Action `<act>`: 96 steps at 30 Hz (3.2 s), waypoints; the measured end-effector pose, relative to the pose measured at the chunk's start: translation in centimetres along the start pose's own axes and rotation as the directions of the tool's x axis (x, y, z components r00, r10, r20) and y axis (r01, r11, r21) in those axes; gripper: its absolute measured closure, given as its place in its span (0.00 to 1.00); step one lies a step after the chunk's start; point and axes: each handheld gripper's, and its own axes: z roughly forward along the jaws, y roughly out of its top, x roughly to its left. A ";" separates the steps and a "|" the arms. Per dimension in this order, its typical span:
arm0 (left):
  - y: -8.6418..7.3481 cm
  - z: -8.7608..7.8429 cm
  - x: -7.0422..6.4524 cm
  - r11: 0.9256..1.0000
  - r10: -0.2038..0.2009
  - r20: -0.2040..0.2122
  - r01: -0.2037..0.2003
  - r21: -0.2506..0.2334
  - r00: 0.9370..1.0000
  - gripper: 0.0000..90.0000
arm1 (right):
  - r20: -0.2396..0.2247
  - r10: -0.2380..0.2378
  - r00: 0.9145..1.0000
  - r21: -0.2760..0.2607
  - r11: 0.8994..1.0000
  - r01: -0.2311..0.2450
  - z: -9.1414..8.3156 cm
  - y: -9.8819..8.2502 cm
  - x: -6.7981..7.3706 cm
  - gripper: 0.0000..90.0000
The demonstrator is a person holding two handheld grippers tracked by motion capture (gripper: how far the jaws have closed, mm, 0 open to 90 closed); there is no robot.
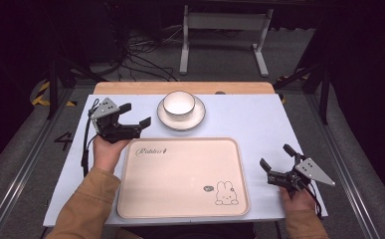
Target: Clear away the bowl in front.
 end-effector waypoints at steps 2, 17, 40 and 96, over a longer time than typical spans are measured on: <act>0.2 0.4 0.2 1.000 -0.017 0.001 0.017 0.014 1.000 0.10 | 0.001 -0.001 1.000 0.002 1.000 0.001 0.0 0.0 0.0 0.00; 2.2 3.7 0.5 0.999 -0.013 -0.031 0.014 0.047 0.999 0.08 | 0.000 -0.001 1.000 -0.001 1.000 0.001 0.0 0.0 0.0 0.00; 4.4 7.9 1.6 0.990 -0.052 -0.116 0.066 0.123 0.992 0.18 | -0.001 -0.001 1.000 -0.004 1.000 0.001 0.0 0.0 0.0 0.00; 0.6 17.8 4.7 0.854 -0.216 -0.226 0.296 0.428 0.950 0.30 | -0.001 -0.004 1.000 -0.011 1.000 0.004 -0.1 0.0 0.0 0.00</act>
